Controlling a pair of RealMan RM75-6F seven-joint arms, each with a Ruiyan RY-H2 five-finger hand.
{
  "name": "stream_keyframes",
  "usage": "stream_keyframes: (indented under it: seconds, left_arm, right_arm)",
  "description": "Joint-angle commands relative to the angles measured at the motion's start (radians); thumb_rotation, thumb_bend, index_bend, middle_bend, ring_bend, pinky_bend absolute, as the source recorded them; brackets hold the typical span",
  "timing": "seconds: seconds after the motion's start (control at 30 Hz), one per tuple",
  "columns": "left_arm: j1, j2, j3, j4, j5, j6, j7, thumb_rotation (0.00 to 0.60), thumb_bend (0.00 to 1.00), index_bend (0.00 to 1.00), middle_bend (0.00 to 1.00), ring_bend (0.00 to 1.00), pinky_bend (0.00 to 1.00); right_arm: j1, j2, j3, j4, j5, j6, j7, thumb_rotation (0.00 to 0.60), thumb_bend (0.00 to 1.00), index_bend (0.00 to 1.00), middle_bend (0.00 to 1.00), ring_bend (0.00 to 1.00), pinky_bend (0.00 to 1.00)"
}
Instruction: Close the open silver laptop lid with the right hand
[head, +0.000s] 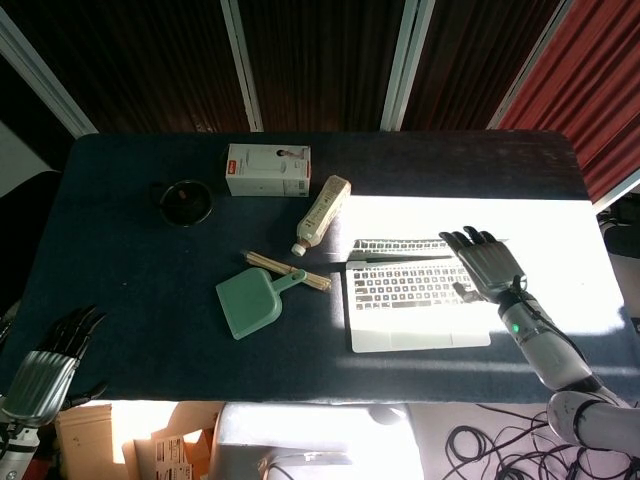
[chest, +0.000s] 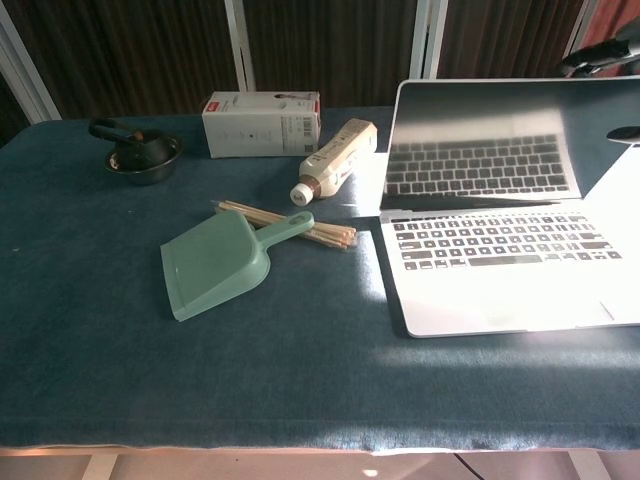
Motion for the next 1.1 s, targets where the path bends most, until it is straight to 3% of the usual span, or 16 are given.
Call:
stream_keyframes:
  seconds: [0.03, 0.67, 1.1]
  left_arm:
    - [-0.001, -0.001, 0.000, -0.001, 0.000, -0.002, 0.002, 0.600, 0.03, 0.00, 0.03, 0.01, 0.14]
    - [-0.003, 0.001, 0.001, -0.001, -0.001, -0.007, -0.001, 0.600, 0.03, 0.00, 0.03, 0.01, 0.14]
    - [-0.002, 0.004, 0.002, -0.002, 0.000, -0.004, -0.005, 0.600, 0.03, 0.00, 0.03, 0.01, 0.14]
  right_arm:
    - [-0.043, 0.023, -0.026, -0.013, -0.076, -0.033, 0.051, 0.600, 0.35, 0.03, 0.09, 0.00, 0.27]
    - [-0.174, 0.048, -0.084, 0.001, -0.389, -0.126, 0.232, 0.600, 0.35, 0.00, 0.06, 0.00, 0.30]
    - [-0.220, -0.046, -0.123, 0.093, -0.510, -0.174, 0.298, 0.600, 0.35, 0.00, 0.04, 0.00, 0.30]
